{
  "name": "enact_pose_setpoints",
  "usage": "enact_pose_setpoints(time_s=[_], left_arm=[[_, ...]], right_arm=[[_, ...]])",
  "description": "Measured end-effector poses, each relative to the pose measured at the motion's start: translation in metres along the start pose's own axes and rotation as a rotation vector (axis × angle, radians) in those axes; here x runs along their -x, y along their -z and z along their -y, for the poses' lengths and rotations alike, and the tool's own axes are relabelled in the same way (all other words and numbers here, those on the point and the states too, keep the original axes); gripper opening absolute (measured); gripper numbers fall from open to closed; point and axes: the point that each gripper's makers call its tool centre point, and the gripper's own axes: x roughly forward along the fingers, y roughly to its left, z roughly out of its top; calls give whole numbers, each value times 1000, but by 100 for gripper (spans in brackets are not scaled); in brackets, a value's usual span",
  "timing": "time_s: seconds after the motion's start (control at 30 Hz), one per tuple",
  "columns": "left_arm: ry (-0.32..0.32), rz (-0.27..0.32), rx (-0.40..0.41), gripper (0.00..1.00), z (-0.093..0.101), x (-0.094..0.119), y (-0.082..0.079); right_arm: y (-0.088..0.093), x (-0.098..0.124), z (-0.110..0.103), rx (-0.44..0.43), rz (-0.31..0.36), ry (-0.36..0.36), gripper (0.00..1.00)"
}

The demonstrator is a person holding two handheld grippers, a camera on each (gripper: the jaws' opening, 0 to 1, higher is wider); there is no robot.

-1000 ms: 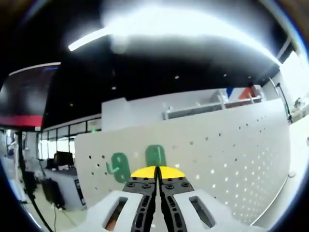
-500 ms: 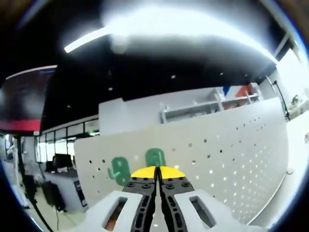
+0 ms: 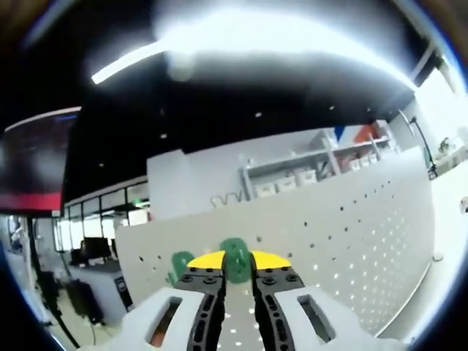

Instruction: Insert the hook assembly into the mounting plate slot until the hook locks in place.

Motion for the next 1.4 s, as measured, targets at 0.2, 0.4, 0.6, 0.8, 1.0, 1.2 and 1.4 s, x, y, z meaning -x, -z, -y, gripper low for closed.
enact_pose_setpoints(time_s=[0.2,0.4,0.6,0.8,1.0,1.2,1.4], left_arm=[[-2,-66,3,9,-1,-1,7],[-2,-112,11,6,-2,-2,12],[3,-122,8,5,-2,-2,12],[-2,-126,2,3,0,1,11],[-28,-111,7,2,3,3,8],[-27,-116,-3,1,4,4,7],[-21,-148,-96,1,5,3,7]], right_arm=[[0,0,0,-8,6,-2,83],[0,0,1,-12,12,-2,83],[2,1,1,-11,10,-6,82],[3,2,1,-9,6,-8,82],[4,4,3,-11,6,-2,82],[7,3,7,-16,0,7,82],[7,0,3,-17,2,-2,82]])
